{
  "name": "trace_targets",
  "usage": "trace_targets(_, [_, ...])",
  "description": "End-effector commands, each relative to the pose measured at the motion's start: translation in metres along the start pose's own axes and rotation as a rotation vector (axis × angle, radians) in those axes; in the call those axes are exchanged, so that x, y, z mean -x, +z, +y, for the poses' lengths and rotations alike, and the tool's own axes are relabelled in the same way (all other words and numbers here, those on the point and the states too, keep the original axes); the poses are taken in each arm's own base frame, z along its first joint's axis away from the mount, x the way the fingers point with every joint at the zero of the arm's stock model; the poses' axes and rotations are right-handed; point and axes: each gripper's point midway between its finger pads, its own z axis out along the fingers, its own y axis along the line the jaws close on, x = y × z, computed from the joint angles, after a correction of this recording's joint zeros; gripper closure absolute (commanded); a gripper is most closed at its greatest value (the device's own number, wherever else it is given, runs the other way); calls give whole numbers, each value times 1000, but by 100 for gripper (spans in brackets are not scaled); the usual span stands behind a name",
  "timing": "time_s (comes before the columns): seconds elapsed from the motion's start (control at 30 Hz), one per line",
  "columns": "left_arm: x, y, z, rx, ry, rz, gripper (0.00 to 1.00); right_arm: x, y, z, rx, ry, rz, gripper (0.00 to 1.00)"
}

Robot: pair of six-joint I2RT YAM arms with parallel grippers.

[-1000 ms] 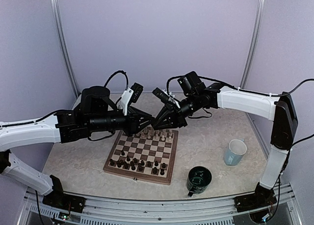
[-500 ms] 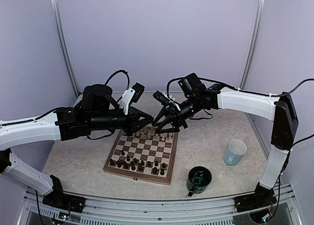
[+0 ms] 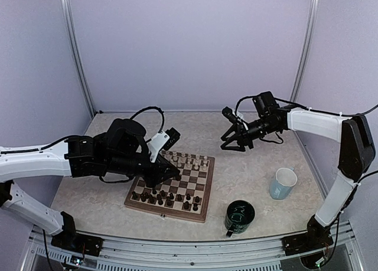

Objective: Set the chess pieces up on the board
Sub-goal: Place the bishop on c8.

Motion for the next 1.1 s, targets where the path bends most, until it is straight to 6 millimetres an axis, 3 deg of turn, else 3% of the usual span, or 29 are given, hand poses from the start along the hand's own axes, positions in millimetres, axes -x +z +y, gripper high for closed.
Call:
trace_targets(0.0, [-47, 13, 0, 25, 3, 153, 96, 8, -2, -1, -26, -54, -10, 45])
trace_targets(0.23, [-88, 42, -15, 18, 53, 301, 95, 6, 0, -1, -19, -51, -10, 44])
trace_targets(0.4, [-104, 53, -5, 72, 81, 351, 96, 6, 0, 1, -11, -49, -13, 44])
trace_targets(1.07, [-103, 80, 2, 113, 107, 341, 95, -1, 5, 3, 23, -25, -14, 44])
